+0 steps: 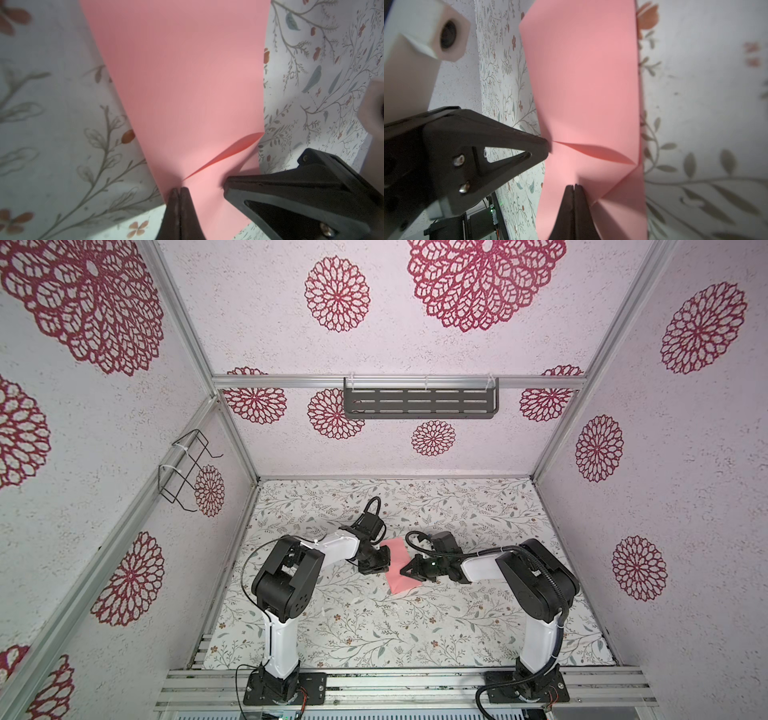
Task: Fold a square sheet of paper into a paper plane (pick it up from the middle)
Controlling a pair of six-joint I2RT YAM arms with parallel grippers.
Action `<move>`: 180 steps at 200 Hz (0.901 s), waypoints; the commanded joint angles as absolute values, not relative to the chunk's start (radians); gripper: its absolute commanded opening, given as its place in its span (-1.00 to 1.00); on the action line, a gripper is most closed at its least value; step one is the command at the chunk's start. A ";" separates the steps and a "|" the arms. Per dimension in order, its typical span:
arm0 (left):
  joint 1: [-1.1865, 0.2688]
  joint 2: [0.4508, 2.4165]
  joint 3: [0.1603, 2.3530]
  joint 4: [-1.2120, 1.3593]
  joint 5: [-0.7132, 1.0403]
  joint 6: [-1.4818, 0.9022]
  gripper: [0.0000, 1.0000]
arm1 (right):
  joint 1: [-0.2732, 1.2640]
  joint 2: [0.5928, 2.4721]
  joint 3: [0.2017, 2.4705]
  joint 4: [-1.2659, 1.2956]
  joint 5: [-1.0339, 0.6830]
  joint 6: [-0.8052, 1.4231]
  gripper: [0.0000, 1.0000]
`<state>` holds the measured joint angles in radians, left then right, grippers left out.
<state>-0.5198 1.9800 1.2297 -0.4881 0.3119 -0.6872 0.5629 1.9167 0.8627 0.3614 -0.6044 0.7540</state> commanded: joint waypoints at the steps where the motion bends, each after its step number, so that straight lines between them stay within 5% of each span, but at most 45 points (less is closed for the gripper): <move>1: -0.520 2.038 1.222 -0.587 0.198 -0.664 -1.00 | 0.554 1.939 0.835 0.313 -0.549 0.765 -0.96; 56: -0.526 1.974 1.308 -0.592 0.221 -0.673 -1.00 | 0.554 1.947 0.826 0.275 -0.514 0.796 -0.98; 78: -0.547 1.875 1.265 -0.556 0.217 -0.705 -0.83 | 0.552 1.950 0.828 0.260 -0.512 0.814 -0.98; 180: -0.742 1.774 1.121 -0.410 0.009 -0.587 -0.65 | 0.549 1.976 0.853 0.209 -0.535 0.874 -0.98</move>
